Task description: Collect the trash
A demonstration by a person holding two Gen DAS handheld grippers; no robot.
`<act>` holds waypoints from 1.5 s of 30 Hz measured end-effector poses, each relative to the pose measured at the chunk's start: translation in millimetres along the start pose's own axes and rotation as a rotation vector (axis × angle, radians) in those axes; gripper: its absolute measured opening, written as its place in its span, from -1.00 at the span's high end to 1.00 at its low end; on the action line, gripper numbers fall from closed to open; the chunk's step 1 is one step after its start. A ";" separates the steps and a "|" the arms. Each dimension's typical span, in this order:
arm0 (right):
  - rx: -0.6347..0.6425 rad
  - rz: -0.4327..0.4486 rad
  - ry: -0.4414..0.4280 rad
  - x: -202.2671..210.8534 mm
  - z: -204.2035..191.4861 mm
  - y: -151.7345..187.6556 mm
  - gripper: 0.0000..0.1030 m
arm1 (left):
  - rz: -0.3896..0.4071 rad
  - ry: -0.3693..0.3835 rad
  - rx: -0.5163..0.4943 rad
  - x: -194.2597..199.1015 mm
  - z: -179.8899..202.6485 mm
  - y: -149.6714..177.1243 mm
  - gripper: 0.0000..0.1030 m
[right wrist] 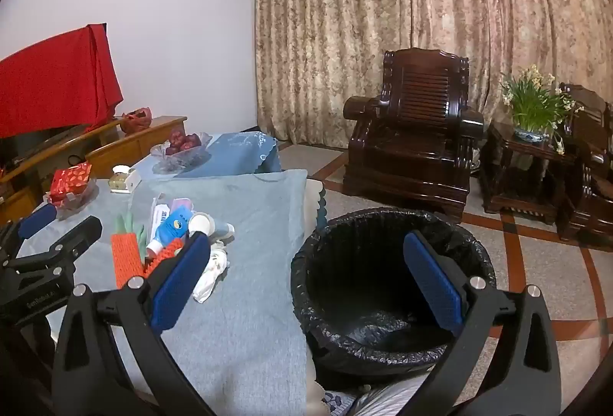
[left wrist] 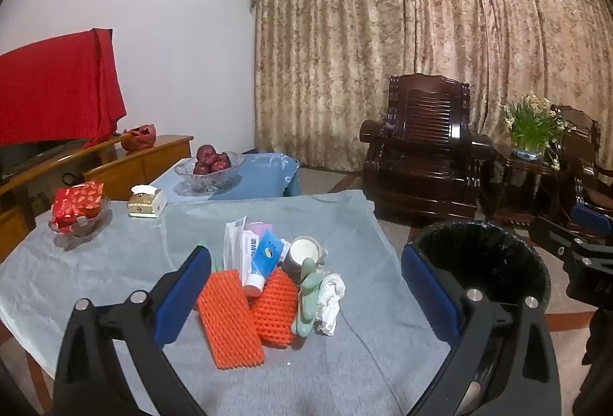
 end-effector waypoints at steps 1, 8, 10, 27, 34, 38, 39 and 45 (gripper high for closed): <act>-0.001 0.000 -0.001 0.0 0.1 0.0 -0.91 | -0.020 0.013 0.009 -2.6 -1.0 0.6 -0.88; -0.002 0.001 -0.003 0.2 -0.2 0.4 -0.91 | -0.004 0.008 0.003 -0.2 -0.2 0.1 -0.88; -0.006 -0.004 -0.005 -0.6 0.4 0.5 -0.90 | -0.006 0.009 0.004 0.2 -0.4 -0.1 -0.88; -0.007 -0.007 -0.005 -1.6 -1.3 0.7 -0.91 | -0.007 0.007 0.002 -2.2 -2.2 -0.5 -0.88; -0.006 -0.009 -0.005 -4.1 -2.6 3.2 -0.91 | -0.008 0.006 0.004 -1.2 -4.1 -1.3 -0.88; -0.007 -0.008 -0.005 -4.0 -2.6 3.3 -0.90 | -0.009 0.008 0.003 -2.5 -2.4 -0.3 -0.88; -0.007 -0.009 -0.005 -3.9 -2.4 2.4 -0.91 | -0.010 0.008 0.003 -2.5 -2.3 -0.3 -0.88; -0.007 -0.011 -0.004 -4.4 -2.5 2.6 -0.91 | -0.011 0.010 0.002 -1.8 -3.9 -1.3 -0.88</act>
Point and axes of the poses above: each gripper's, at about its wrist camera, not at the fingertips, and x roughly against the way its jaws point, z to its right, y to its underside, the point moved 7 cm from there along -x, roughly the way its jaws point, and after that the axes turned 4 degrees about -z, right-handed, at the moved point
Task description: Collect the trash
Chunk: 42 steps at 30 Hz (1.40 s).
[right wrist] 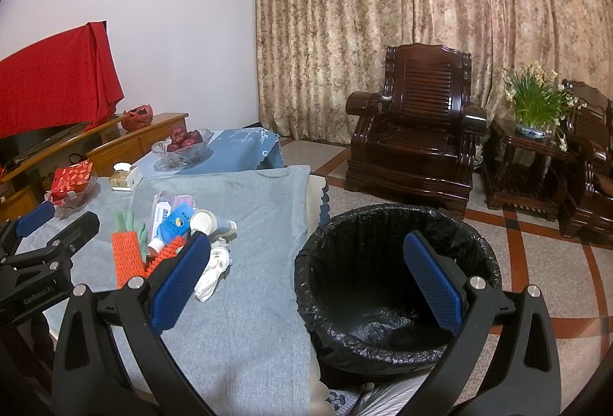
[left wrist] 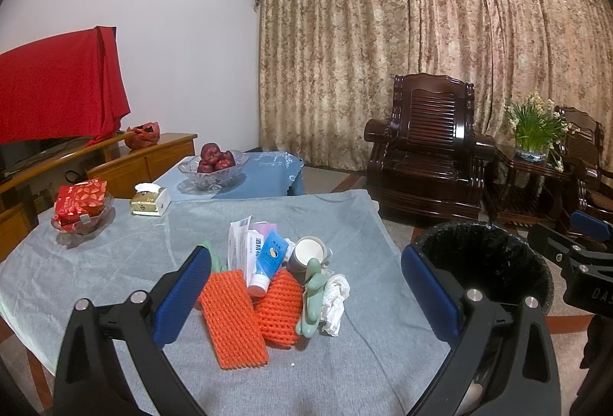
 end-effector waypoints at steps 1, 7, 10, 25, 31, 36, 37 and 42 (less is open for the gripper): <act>0.000 0.000 0.000 -0.1 -0.1 0.2 -0.91 | 0.000 0.000 0.000 0.3 -0.2 -0.1 -0.88; -0.003 -0.002 -0.001 -0.9 -0.1 1.3 -0.91 | -0.001 -0.002 0.001 -0.9 1.5 1.0 -0.88; -0.002 -0.003 -0.001 -7.5 -0.7 6.1 -0.90 | 0.000 -0.001 0.001 -1.1 1.5 1.1 -0.88; -0.007 -0.007 -0.002 -13.2 -7.9 11.5 -0.91 | -0.002 -0.002 0.002 -1.4 2.0 1.3 -0.88; -0.008 -0.009 -0.003 -11.7 -6.4 8.8 -0.90 | -0.003 -0.002 0.001 -1.5 1.7 1.2 -0.88; -0.007 -0.014 -0.004 -25.7 -16.3 30.6 -0.90 | -0.005 -0.002 0.004 -1.7 1.6 1.4 -0.88; -0.008 -0.014 -0.004 -22.6 -14.0 29.6 -0.90 | -0.006 -0.002 0.005 -1.6 1.3 1.3 -0.88; -0.010 -0.020 -0.006 -19.1 -14.0 25.0 -0.90 | -0.007 -0.003 0.009 -1.3 -10.4 8.4 -0.88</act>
Point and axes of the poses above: each gripper's, at about its wrist camera, not at the fingertips, and x roughly against the way its jaws point, z to its right, y to its underside, the point moved 7 cm from there along -x, roughly the way its jaws point, and after that the axes turned 4 degrees about -z, right-handed, at the moved point
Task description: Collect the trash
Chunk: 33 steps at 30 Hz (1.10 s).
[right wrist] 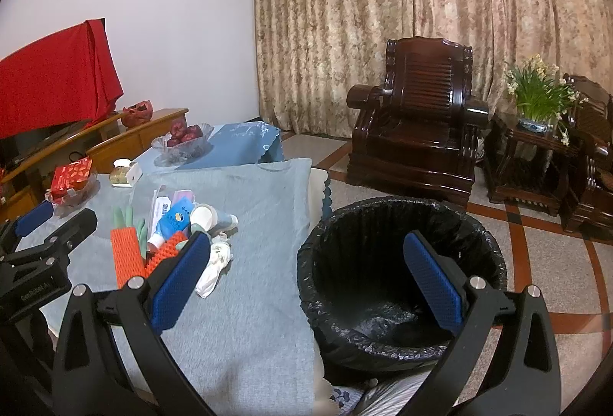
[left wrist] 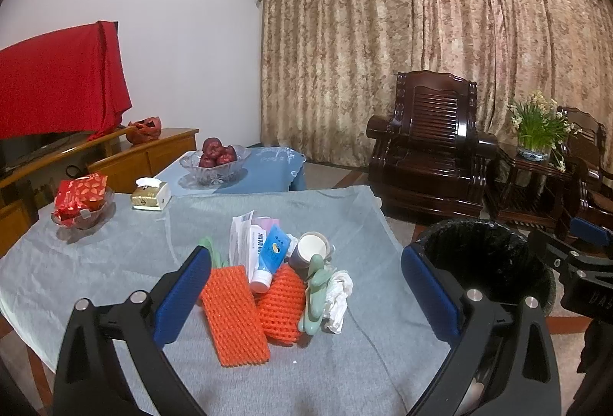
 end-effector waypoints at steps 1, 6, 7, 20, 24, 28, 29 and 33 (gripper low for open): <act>0.001 -0.001 0.000 0.2 -1.1 0.5 -0.90 | -0.001 0.000 0.002 0.4 -1.3 0.9 -0.88; 0.005 -0.010 -0.010 -1.3 -4.0 -4.4 -0.91 | -0.010 -0.002 0.013 -4.6 -8.0 10.1 -0.88; 0.006 -0.015 -0.014 -3.8 -4.3 -6.9 -0.91 | -0.013 -0.003 0.015 -6.2 -8.8 10.1 -0.88; 0.054 -0.110 -0.124 -57.4 -60.2 -1.6 -0.90 | -0.061 -0.163 0.057 -38.0 -85.8 22.2 -0.88; 0.105 -0.175 -0.173 -91.3 -88.1 10.7 -0.90 | -0.098 -0.190 0.067 -53.7 -109.5 38.8 -0.88; 0.123 -0.235 -0.203 -128.8 -107.2 26.1 -0.90 | -0.127 -0.190 0.087 -66.0 -122.0 52.2 -0.88; 0.122 -0.249 -0.205 -136.4 -110.3 29.9 -0.90 | -0.141 -0.187 0.092 -70.0 -123.6 57.4 -0.88; 0.127 -0.307 -0.194 -164.3 -118.6 44.4 -0.72 | -0.172 -0.177 0.091 -87.2 -131.9 68.5 -0.87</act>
Point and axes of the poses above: each gripper's, at about its wrist camera, not at the fingertips, and x roughly against the way its jaws point, z to its right, y to its underside, the point moved 7 cm from there along -x, roughly the way its jaws point, and after that the axes turned 4 degrees about -z, right-handed, at the moved point
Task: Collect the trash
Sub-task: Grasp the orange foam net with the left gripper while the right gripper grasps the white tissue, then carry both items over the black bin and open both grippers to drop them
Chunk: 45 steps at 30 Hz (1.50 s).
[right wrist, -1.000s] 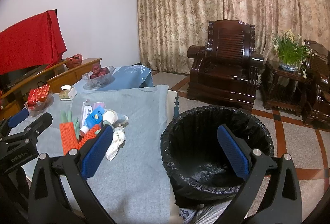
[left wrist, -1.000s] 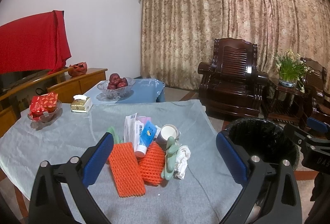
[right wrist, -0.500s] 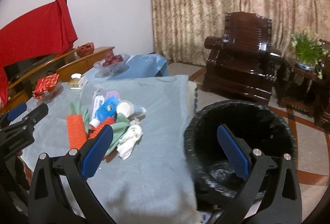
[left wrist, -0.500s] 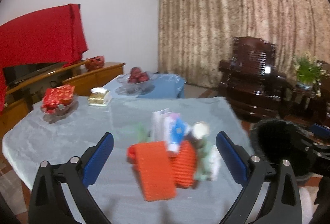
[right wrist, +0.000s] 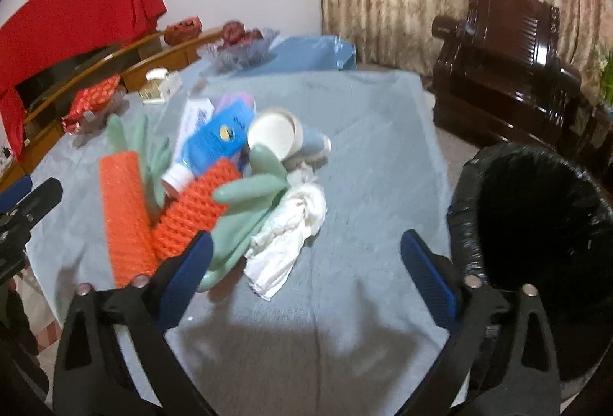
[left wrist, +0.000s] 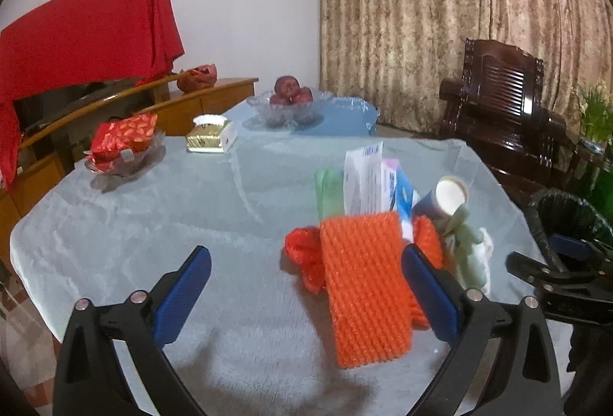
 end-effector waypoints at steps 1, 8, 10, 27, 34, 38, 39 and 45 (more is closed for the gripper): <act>0.005 -0.008 0.001 -5.3 -1.1 1.0 -0.62 | -0.015 0.009 0.000 -4.6 0.4 2.9 -0.86; 0.021 -0.082 -0.036 -36.0 -9.8 7.9 -0.24 | -0.083 0.063 -0.001 -31.1 11.1 15.7 -0.68; 0.024 -0.107 -0.067 -42.5 -13.3 11.3 -0.05 | -0.107 0.089 -0.007 -39.0 15.7 19.8 -0.59; 0.003 -0.066 -0.151 -2.5 -5.1 8.9 0.86 | -0.154 0.245 -0.040 -37.3 44.1 24.5 0.76; -0.010 0.034 -0.129 46.0 14.4 -4.0 0.86 | -0.085 0.298 -0.058 -2.9 59.9 1.4 0.76; -0.039 0.085 -0.105 72.9 37.0 -5.8 0.86 | -0.059 0.346 -0.073 10.5 76.5 -13.0 0.76; -0.049 0.100 -0.092 80.1 45.6 -6.6 0.86 | -0.057 0.363 -0.077 12.8 82.7 -16.2 0.76; -0.109 0.151 0.003 110.4 98.4 -2.3 0.86 | -0.044 0.468 -0.135 17.4 135.6 -31.7 0.76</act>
Point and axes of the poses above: each gripper's, at about its wrist camera, not at the fingertips, and x roughly against the way its jaws point, z to its right, y to its underside, the point moved 7 cm from there along -x, roughly the way its jaws point, and after that the axes turned 4 degrees about -z, right-handed, at the moved point
